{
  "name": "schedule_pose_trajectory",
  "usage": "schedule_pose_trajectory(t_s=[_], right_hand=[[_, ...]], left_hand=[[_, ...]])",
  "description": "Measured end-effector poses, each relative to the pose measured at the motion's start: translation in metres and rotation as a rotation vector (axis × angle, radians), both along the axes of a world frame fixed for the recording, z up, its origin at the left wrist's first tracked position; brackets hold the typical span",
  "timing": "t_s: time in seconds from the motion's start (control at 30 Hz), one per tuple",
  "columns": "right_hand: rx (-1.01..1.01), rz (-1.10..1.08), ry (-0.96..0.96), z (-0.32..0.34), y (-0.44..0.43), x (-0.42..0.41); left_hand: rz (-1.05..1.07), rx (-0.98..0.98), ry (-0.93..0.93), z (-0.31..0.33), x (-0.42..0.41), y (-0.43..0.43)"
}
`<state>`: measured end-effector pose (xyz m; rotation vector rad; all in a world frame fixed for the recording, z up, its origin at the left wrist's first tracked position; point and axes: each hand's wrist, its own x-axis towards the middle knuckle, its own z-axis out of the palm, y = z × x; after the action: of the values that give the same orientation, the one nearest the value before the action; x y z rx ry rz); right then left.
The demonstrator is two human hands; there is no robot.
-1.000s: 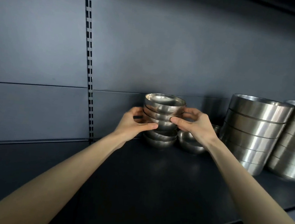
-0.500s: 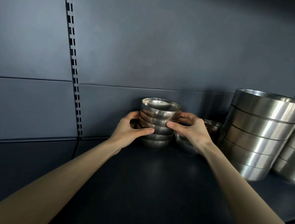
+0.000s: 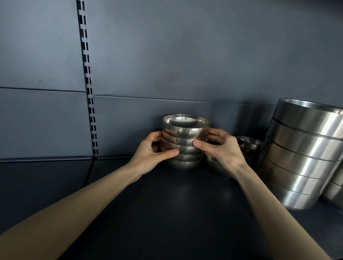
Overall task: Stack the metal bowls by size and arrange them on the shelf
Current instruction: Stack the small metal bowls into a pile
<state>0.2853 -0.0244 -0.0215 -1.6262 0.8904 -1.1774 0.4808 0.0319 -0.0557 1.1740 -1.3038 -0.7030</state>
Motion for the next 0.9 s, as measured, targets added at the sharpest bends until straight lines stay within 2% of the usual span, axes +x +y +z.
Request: schedule_pose_trajectory(t_s=[0.53, 0.7, 0.9], right_hand=[[-0.014, 0.019, 0.008, -0.003, -0.007, -0.003], [-0.028, 0.024, 0.025, -0.006, -0.01, -0.003], [-0.065, 0.042, 0.035, -0.008, -0.012, -0.002]], left_hand=[[0.002, 0.013, 0.008, -0.006, 0.0, -0.003], [0.031, 0.026, -0.096, -0.01, -0.002, -0.002], [0.086, 0.02, -0.132, -0.011, -0.004, 0.003]])
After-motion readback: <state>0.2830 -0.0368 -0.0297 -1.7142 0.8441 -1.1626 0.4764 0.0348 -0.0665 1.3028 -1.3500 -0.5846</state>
